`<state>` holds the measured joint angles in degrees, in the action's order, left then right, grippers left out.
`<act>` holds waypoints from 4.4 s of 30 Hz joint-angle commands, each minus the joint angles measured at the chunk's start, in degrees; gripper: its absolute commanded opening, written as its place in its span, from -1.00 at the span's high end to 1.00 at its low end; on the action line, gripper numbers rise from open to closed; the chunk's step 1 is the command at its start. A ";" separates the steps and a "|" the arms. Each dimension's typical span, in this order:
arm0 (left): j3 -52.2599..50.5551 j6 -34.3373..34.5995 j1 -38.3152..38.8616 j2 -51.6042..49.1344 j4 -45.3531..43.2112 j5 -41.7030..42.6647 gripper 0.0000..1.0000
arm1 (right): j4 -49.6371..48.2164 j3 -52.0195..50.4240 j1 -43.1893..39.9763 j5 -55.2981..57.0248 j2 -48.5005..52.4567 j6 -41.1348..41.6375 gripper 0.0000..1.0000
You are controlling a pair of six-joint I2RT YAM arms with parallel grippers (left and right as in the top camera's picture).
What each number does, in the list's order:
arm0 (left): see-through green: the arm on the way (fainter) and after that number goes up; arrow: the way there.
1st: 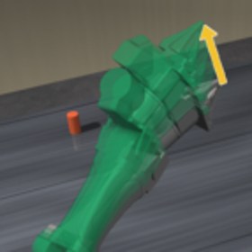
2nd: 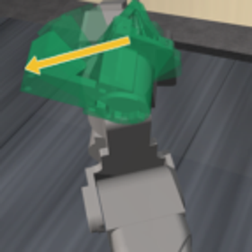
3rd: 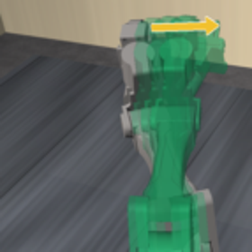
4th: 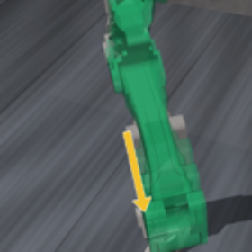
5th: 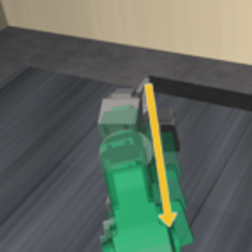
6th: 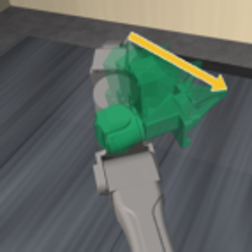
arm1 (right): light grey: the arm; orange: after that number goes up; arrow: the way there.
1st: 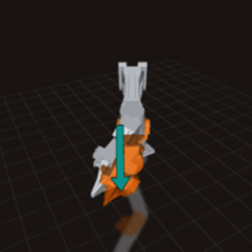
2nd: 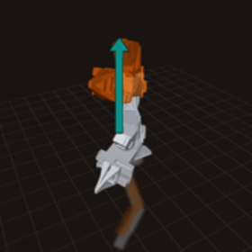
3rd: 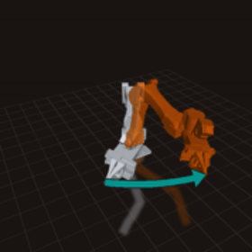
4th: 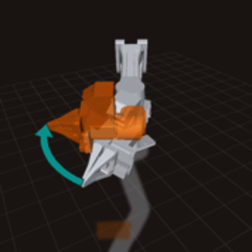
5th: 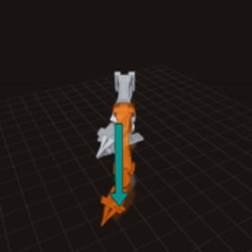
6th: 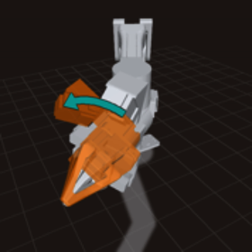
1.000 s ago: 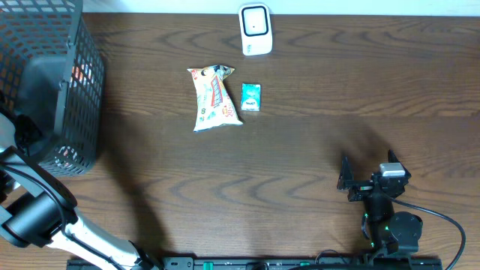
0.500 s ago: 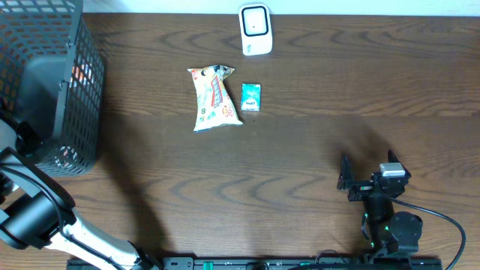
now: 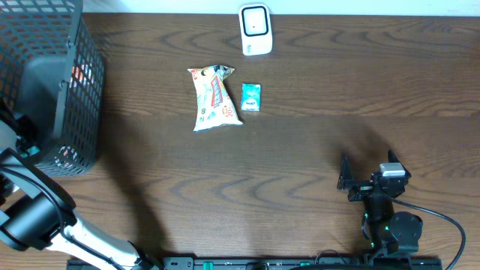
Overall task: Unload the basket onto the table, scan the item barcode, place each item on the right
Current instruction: 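Lift the green wipes pack out and place it left of the snack bag, then reach the left gripper into the basket and grasp the orange tissue pack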
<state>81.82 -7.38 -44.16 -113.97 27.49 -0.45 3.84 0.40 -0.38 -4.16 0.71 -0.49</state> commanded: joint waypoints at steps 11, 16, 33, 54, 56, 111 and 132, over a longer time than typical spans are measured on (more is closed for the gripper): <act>1.07 26.71 0.33 21.77 -23.04 33.14 0.85 | 0.22 -0.09 0.44 0.20 -0.33 0.02 -0.98; 1.07 36.35 2.71 27.93 -26.75 40.02 0.85 | 0.22 -0.09 0.44 0.20 -0.33 0.02 -0.99; 0.90 18.58 34.12 24.72 -19.89 42.12 0.85 | 0.22 -0.09 0.44 0.20 -0.33 0.02 -0.99; 0.90 14.71 46.58 -3.28 -3.56 16.35 0.85 | 0.22 -0.09 0.44 0.20 -0.33 0.02 -0.98; 0.90 14.73 46.95 -5.49 -3.74 16.35 0.85 | 0.22 -0.09 0.44 0.20 -0.33 0.02 -0.99; 3.89 10.10 46.49 11.80 -4.59 11.28 -0.01 | 0.22 -0.09 0.44 0.20 -0.33 0.02 -0.99; 3.91 32.52 16.09 24.30 -17.53 10.25 -0.76 | 0.22 -0.09 0.44 0.20 -0.33 0.02 -0.99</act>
<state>85.65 13.76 -25.12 -88.14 10.07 10.41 3.81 0.40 -0.38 -4.16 0.71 -0.49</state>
